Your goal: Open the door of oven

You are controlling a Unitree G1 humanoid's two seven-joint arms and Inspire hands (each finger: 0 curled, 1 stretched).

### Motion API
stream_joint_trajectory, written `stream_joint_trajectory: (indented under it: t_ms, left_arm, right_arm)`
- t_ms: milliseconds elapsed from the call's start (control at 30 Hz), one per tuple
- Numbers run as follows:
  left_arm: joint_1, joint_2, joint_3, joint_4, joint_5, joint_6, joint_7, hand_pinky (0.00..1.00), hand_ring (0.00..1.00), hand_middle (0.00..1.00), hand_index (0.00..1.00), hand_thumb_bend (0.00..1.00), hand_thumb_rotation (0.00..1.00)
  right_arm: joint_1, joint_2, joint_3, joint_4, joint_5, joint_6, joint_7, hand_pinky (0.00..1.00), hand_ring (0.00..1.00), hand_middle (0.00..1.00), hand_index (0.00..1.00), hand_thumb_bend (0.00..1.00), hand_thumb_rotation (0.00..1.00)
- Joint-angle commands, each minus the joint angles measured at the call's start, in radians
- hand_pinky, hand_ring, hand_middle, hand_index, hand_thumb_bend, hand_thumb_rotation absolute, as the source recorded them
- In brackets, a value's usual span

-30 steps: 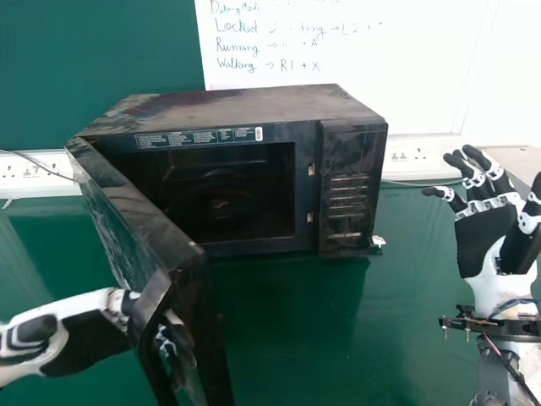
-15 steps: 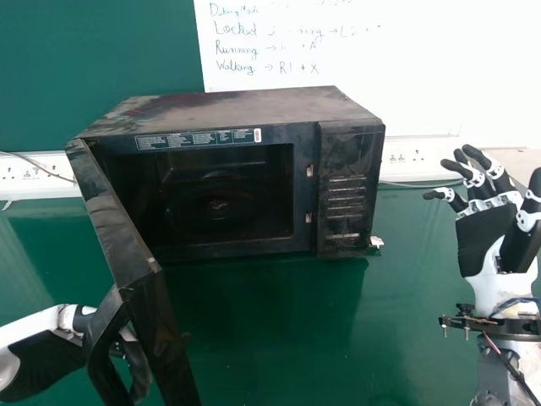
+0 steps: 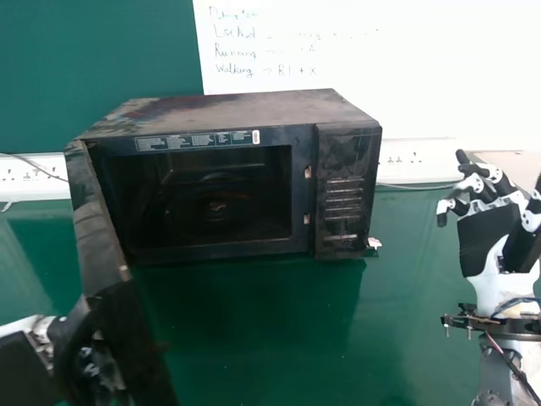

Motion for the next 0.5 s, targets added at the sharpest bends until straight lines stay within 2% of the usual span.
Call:
stream_joint_trajectory:
  t_ms: [0,67,100,133,167,200,233,267,333,367,400,433,467]
  left_arm:
    - [0.051,0.054,0.212,0.02,-0.132,0.112,-0.076,0.05,0.11,0.22,0.48,0.52,0.06]
    - [0.116,0.069,0.287,0.042,-0.135,0.141,-0.127,0.06,0.11,0.23,0.48,0.52,0.06]
    - [0.144,0.06,0.326,0.045,-0.144,0.134,-0.138,0.06,0.13,0.25,0.48,0.52,0.06]
    - [0.185,0.052,0.386,0.043,-0.133,0.134,-0.144,0.09,0.16,0.36,0.48,0.52,0.03]
    - [0.187,0.003,0.44,0.044,-0.148,0.108,-0.13,0.12,0.19,0.41,0.48,0.52,0.01]
    - [0.171,-0.057,0.481,0.04,-0.151,0.015,-0.134,0.15,0.23,0.42,0.5,0.52,0.01]
    - [0.132,-0.126,0.533,0.017,-0.114,-0.131,-0.122,0.18,0.27,0.43,0.52,0.52,0.0]
    - [0.156,-0.138,0.561,0.025,-0.107,-0.171,-0.13,0.18,0.27,0.45,0.51,0.52,0.0]
    - [0.278,-0.094,0.602,0.049,-0.085,-0.196,-0.141,0.11,0.19,0.47,0.49,0.52,0.0]
    - [0.296,-0.091,0.601,0.069,-0.097,-0.235,-0.146,0.11,0.2,0.47,0.48,0.52,0.0]
    - [0.304,-0.085,0.591,0.082,-0.101,-0.318,-0.146,0.14,0.23,0.44,0.5,0.52,0.0]
    - [0.328,-0.065,0.581,0.102,-0.111,-0.35,-0.146,0.12,0.21,0.45,0.49,0.52,0.0]
    - [0.354,-0.055,0.592,0.126,-0.109,-0.335,-0.146,0.09,0.16,0.46,0.48,0.52,0.0]
  right_arm:
    - [-0.005,-0.013,-0.002,-0.009,0.006,0.001,0.003,0.51,0.61,0.74,0.78,1.0,0.85]
    - [-0.006,-0.014,-0.002,-0.009,0.007,0.0,0.009,0.5,0.61,0.75,0.78,1.0,0.86]
    - [-0.006,-0.014,-0.002,-0.009,0.01,0.002,0.012,0.5,0.62,0.75,0.78,1.0,0.86]
    - [-0.006,-0.014,-0.002,-0.008,0.013,0.003,0.016,0.51,0.62,0.75,0.78,1.0,0.86]
    - [-0.006,-0.013,-0.001,-0.009,0.013,0.004,0.016,0.51,0.62,0.75,0.79,1.0,0.86]
    - [-0.006,-0.012,-0.001,-0.007,0.013,0.004,0.015,0.51,0.62,0.75,0.79,1.0,0.86]
    - [-0.006,-0.011,-0.002,-0.006,0.011,0.003,0.014,0.51,0.62,0.75,0.78,1.0,0.86]
    - [-0.007,-0.011,-0.002,-0.004,0.012,0.004,0.014,0.51,0.62,0.75,0.78,1.0,0.86]
    - [-0.007,-0.01,-0.003,-0.002,0.011,0.005,0.012,0.51,0.62,0.74,0.78,1.0,0.85]
    - [-0.007,-0.01,-0.004,-0.002,0.011,0.006,0.012,0.51,0.62,0.75,0.78,1.0,0.86]
    - [-0.007,-0.01,-0.004,-0.002,0.012,0.007,0.012,0.51,0.62,0.75,0.78,1.0,0.85]
    - [-0.008,-0.01,-0.005,-0.001,0.012,0.007,0.011,0.51,0.62,0.75,0.78,1.0,0.85]
    - [-0.008,-0.011,-0.006,0.0,0.014,0.007,0.014,0.51,0.62,0.75,0.78,1.0,0.85]
